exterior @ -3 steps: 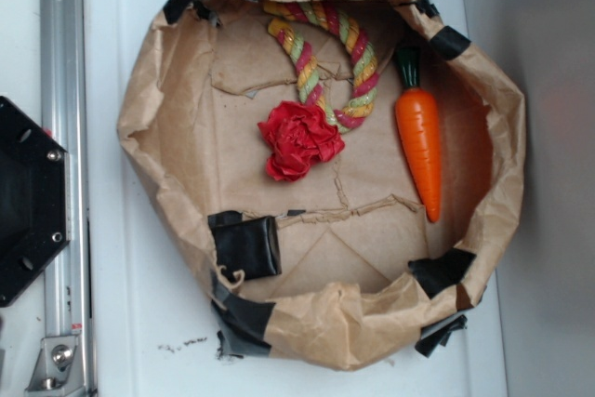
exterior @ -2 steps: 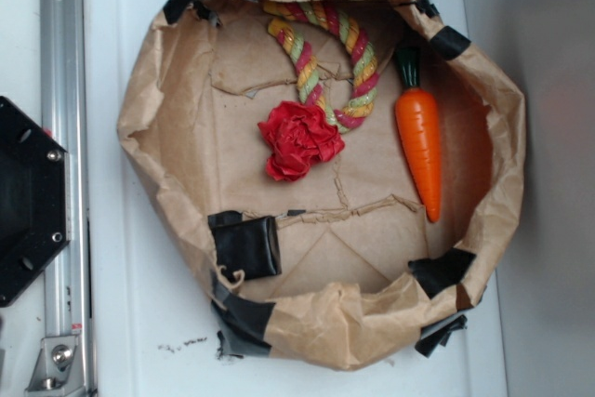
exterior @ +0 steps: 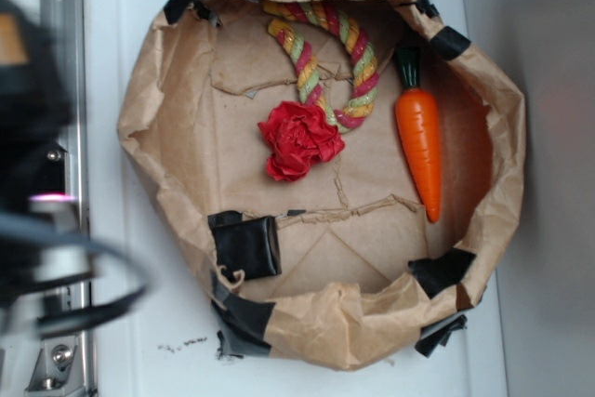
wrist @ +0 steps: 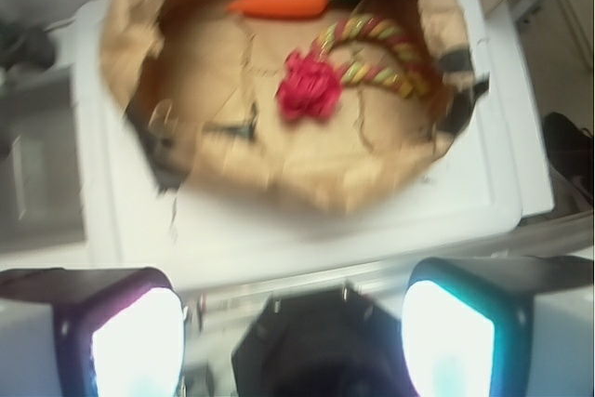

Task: Grab the black box.

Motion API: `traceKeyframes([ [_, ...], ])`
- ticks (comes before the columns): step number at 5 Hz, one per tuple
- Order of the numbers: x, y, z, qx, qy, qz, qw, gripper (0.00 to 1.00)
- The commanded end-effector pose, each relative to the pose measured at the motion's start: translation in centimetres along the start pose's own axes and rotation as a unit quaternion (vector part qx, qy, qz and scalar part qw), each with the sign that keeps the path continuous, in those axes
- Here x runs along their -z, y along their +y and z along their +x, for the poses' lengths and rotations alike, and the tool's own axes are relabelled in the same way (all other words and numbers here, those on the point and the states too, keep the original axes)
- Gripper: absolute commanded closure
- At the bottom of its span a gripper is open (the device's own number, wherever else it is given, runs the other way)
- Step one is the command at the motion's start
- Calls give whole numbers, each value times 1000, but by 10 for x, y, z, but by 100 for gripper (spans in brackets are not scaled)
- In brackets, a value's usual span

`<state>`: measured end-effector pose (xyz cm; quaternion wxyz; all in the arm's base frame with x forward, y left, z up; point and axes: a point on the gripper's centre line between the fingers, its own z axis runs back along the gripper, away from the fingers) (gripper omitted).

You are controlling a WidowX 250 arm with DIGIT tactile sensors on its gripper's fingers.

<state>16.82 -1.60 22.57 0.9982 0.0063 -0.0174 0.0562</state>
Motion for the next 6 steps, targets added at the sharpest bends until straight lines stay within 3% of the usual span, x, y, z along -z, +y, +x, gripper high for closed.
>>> traceKeyframes([
  [1, 32, -12, 89, -4, -19, -36, 999, 0],
  [2, 77, -19, 81, 36, 2, -99, 994, 0],
  [3, 95, -15, 69, 40, 12, -140, 989, 0],
  [4, 104, -9, 54, 75, 36, -160, 984, 0],
  [6, 104, -9, 54, 75, 36, -160, 984, 0],
])
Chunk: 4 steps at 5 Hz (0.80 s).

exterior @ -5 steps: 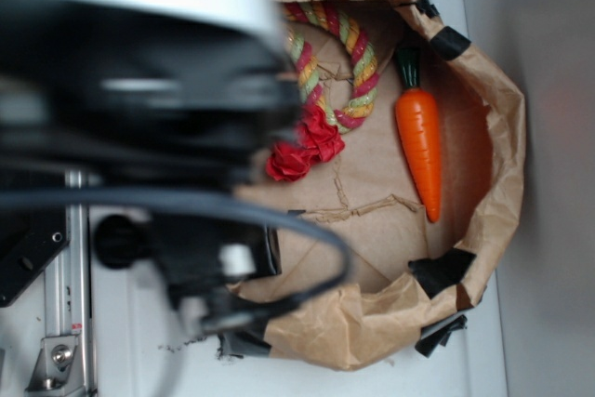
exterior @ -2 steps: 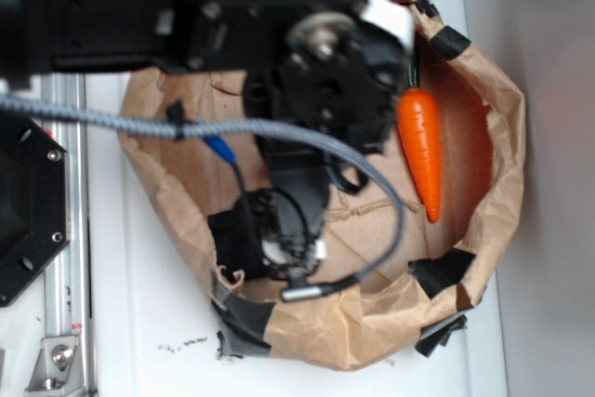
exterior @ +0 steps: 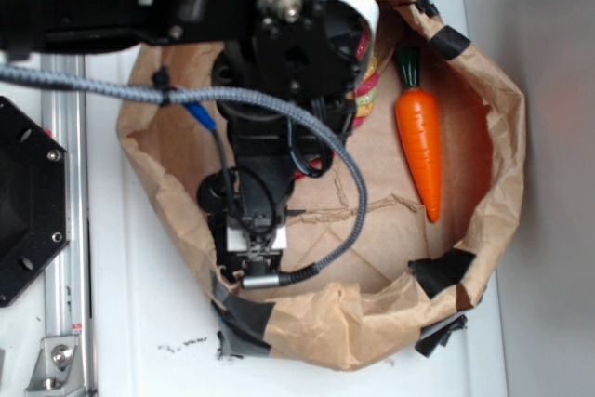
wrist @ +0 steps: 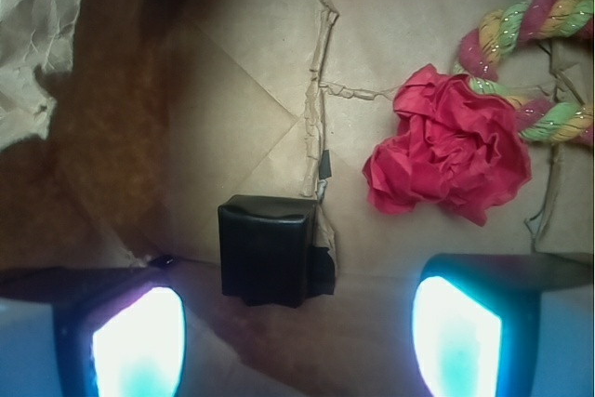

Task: Grab the black box.

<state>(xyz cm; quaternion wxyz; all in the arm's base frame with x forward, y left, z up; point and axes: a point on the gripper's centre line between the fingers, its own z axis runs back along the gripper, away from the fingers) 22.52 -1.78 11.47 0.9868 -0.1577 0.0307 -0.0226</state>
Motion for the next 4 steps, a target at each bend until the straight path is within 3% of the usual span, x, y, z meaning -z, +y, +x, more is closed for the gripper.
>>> traceKeyframes([
  [1, 15, 13, 2, -41, -32, 6, 999, 0],
  [2, 28, 14, 10, -78, -44, -2, 996, 0],
  [4, 39, -17, -3, -46, -7, -22, 999, 0],
])
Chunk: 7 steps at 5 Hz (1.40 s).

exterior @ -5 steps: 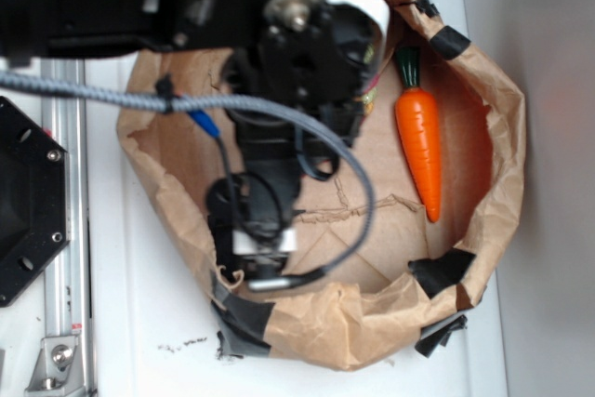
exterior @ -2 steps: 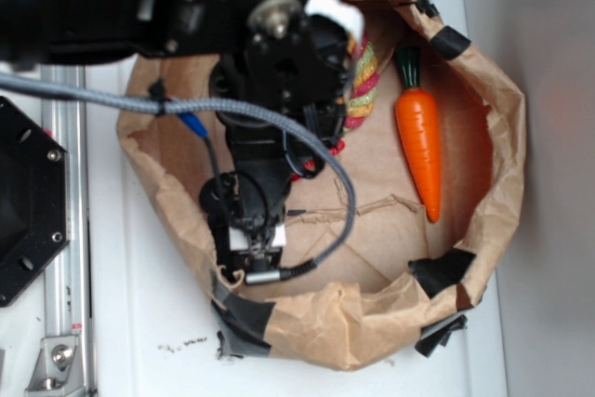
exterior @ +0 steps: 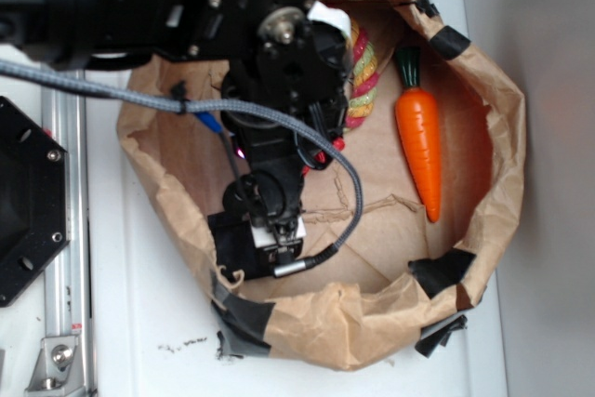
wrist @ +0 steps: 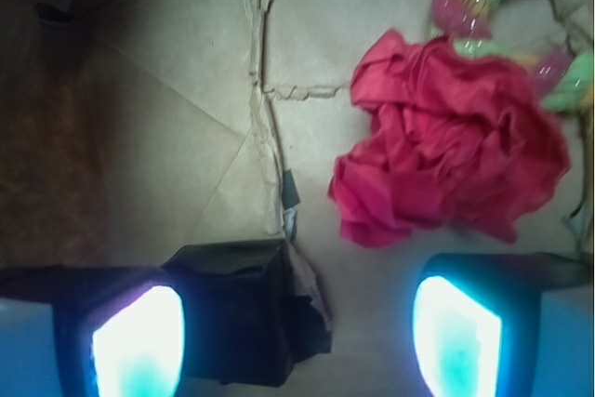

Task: Grab the black box.

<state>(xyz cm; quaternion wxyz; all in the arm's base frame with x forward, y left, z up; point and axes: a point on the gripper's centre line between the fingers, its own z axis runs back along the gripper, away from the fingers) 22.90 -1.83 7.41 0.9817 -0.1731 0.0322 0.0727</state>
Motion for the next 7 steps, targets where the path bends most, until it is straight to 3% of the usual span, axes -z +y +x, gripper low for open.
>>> traceKeyframes([
  [1, 26, -36, -25, 71, 8, 79, 994, 0],
  [2, 48, -39, -25, 67, 2, 91, 994, 0],
  [4, 65, -49, -33, 68, 54, 57, 995, 0],
  [6, 33, -25, -16, 36, 10, 55, 998, 0],
  [7, 23, -14, -10, 20, -5, 68, 997, 0],
])
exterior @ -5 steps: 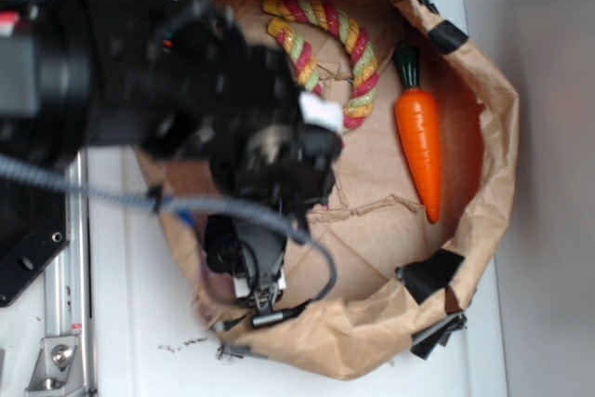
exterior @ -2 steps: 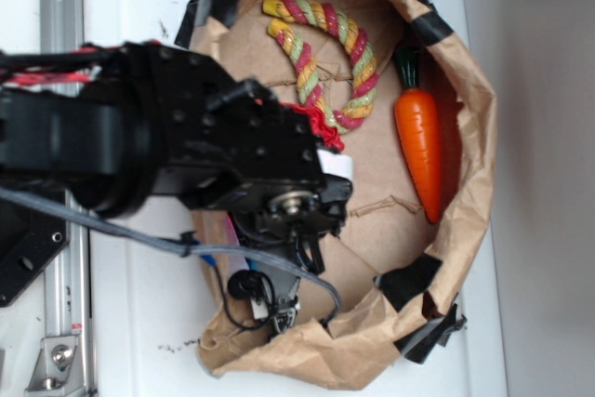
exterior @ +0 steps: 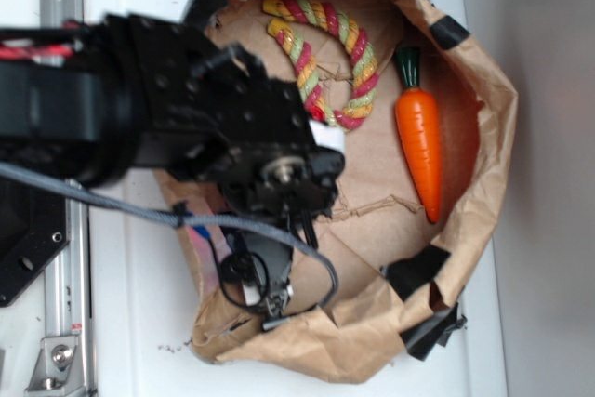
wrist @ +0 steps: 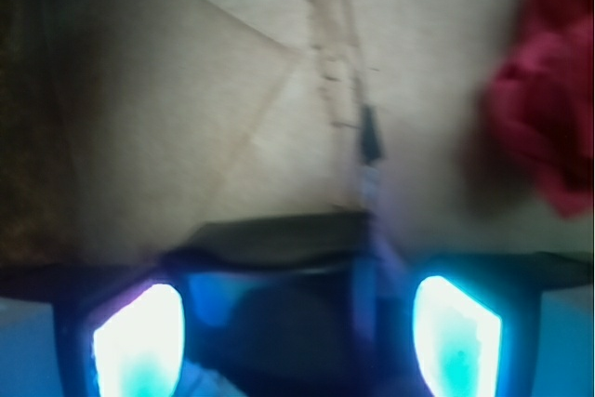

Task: Grab the black box.

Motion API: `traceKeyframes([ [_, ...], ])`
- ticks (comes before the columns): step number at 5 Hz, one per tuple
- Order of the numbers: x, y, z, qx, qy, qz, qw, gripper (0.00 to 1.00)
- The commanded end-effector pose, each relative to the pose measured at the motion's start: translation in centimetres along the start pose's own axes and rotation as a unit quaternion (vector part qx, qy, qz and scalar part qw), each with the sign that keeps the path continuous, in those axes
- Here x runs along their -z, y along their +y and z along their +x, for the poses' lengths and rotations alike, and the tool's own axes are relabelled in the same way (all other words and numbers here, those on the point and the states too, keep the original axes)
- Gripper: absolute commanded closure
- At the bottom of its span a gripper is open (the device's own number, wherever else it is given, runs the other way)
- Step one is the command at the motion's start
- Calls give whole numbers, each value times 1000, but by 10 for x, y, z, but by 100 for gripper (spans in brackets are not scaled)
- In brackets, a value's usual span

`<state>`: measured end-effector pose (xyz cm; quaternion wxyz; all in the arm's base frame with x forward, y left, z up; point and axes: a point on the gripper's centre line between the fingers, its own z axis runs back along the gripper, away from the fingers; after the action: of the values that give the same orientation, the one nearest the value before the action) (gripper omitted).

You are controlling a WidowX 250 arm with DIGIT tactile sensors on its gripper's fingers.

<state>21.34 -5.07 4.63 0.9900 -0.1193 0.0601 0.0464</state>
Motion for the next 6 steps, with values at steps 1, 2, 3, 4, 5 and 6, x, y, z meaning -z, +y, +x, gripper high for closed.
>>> traceKeyframes([
  [1, -6, 5, 9, -4, -20, 12, 1000, 0],
  [2, 3, -4, 11, 1, -5, 4, 1000, 0],
  [3, 21, -29, 6, 13, 9, -5, 1000, 0],
  [4, 28, -51, -4, 31, 22, -22, 999, 0],
  [5, 35, -60, -10, 42, 28, -17, 999, 0],
  [6, 38, -44, -8, 32, 15, 0, 999, 100],
])
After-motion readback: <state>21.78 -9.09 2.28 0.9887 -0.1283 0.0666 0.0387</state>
